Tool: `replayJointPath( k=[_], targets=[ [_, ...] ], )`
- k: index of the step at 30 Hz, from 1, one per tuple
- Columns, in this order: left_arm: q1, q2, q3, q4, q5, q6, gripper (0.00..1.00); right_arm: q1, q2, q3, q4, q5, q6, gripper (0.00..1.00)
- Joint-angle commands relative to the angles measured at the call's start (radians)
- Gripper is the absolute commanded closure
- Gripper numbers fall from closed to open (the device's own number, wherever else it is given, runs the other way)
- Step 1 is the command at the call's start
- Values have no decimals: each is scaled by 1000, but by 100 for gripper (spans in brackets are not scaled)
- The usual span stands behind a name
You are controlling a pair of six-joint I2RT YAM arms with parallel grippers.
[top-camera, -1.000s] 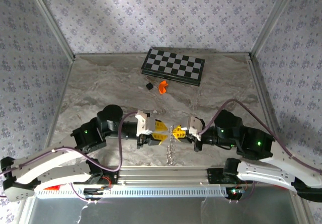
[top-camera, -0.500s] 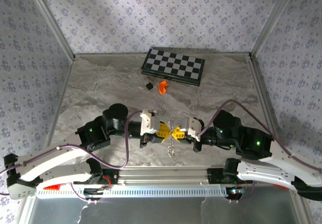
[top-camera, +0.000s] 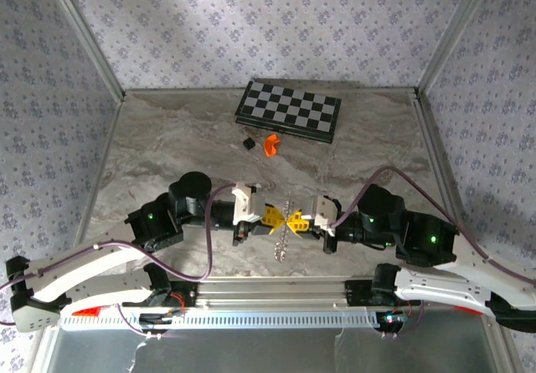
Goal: Put the keys on the keyring
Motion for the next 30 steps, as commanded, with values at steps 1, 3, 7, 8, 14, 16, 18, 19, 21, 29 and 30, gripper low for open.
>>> replayJointPath(
  k=[1,3,7,8,14,16,18,19,21,29,30],
  targets=[
    [-5,8,10,70,44,-19,100,10,-4,33,16,28,-6,100],
    [-5,14,6,88,57,-28,99,12,-3,35,17,29,-7,100],
    [-5,24,5,105,69,-37,90,15,-3,37,14,32,-9,100],
    [-5,24,5,108,73,-39,90,17,-4,38,12,32,-9,100],
    [-5,20,-1,112,83,-45,91,21,-6,40,6,37,-19,100],
    [-5,21,-1,113,86,-45,92,21,-6,40,5,40,-20,100],
    [-5,20,-1,114,88,-45,94,21,-8,38,8,38,-20,100],
    [-5,20,-3,115,91,-45,95,21,-7,38,8,38,-20,100],
    [-5,20,-3,116,96,-45,97,21,-6,38,8,41,-20,100],
    [-5,24,-12,115,91,-40,100,23,-6,35,11,66,-9,100],
    [-5,24,-13,111,75,-39,100,23,-8,35,13,72,-3,98]
  ],
)
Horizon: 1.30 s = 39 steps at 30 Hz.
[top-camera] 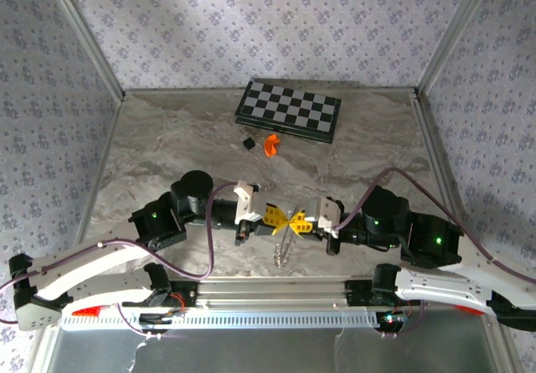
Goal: Put the keys on the keyring
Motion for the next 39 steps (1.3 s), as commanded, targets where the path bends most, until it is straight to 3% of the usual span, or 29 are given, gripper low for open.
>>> replayJointPath(
  k=[1,3,11,17,18,24,32,39],
  targets=[
    [-6,5,-7,41,8,-2,100,3,-4,23,34,54,9,87],
    [-6,5,-8,25,-20,6,100,4,-9,26,35,67,28,69],
    [-6,-45,-59,11,-62,3,100,2,-22,65,10,158,140,28],
    [-5,-131,-121,-29,-152,-26,100,-5,-23,93,-46,228,227,10],
    [-6,-146,-130,-31,-162,-32,100,-11,-16,100,-56,260,242,1],
    [-6,-247,-193,-80,-212,-79,100,-102,63,147,-127,297,308,0],
    [-6,-395,-246,-183,-331,-150,100,-353,243,125,-98,46,440,4],
    [-5,-494,-270,-248,-446,-196,100,-451,452,117,-77,-84,454,9]
  ],
)
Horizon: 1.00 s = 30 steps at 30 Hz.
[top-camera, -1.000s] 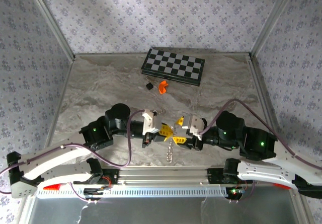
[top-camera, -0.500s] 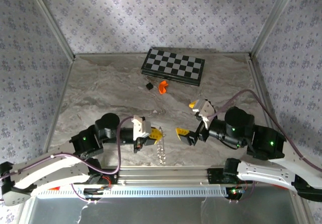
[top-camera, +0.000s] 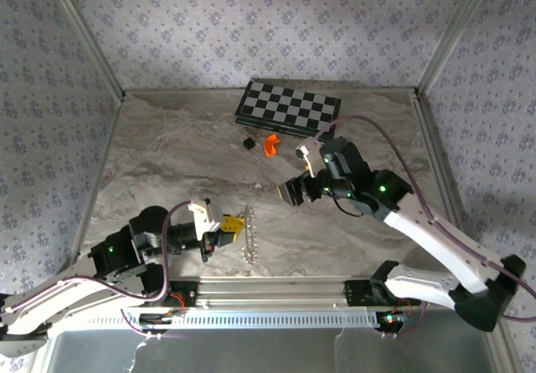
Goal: Put the keys on the keyring
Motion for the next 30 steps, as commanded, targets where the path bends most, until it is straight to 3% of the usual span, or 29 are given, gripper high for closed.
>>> replayJointPath(
  k=[1,9,17,30],
  targets=[
    [-5,-37,8,-15,-79,-42,100,-19,75,-3,49,-96,19,10],
    [-5,-86,-2,-44,-113,-74,100,-33,335,34,93,-181,-9,13],
    [-5,-93,-36,-41,-138,-110,100,-14,598,132,134,-255,22,27],
    [-5,-147,-62,-52,-143,-129,100,44,783,178,224,-358,57,37]
  ],
)
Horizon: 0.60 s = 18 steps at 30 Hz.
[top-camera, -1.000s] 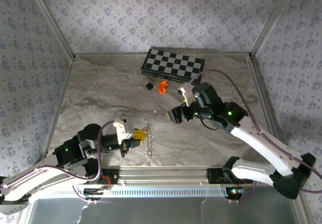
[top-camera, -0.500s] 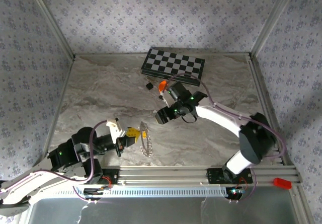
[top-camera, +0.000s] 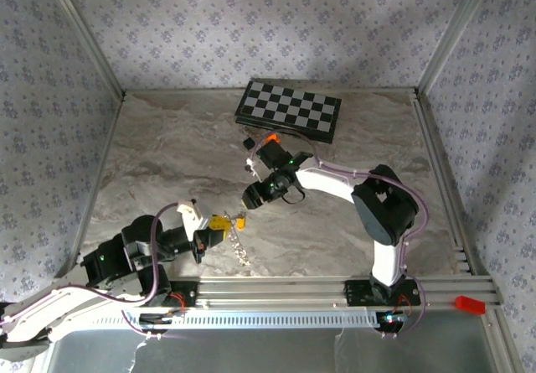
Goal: Put the keys on the keyring
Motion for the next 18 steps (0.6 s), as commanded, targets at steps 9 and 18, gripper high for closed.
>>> replayJointPath(
  k=[9,18],
  targets=[
    [-5,-65,-11,46,0,-15,100,50,83,34,51,-22,28,44],
    [-5,-74,-16,57,4,-11,100,63,128,72,42,-28,23,50]
  ],
)
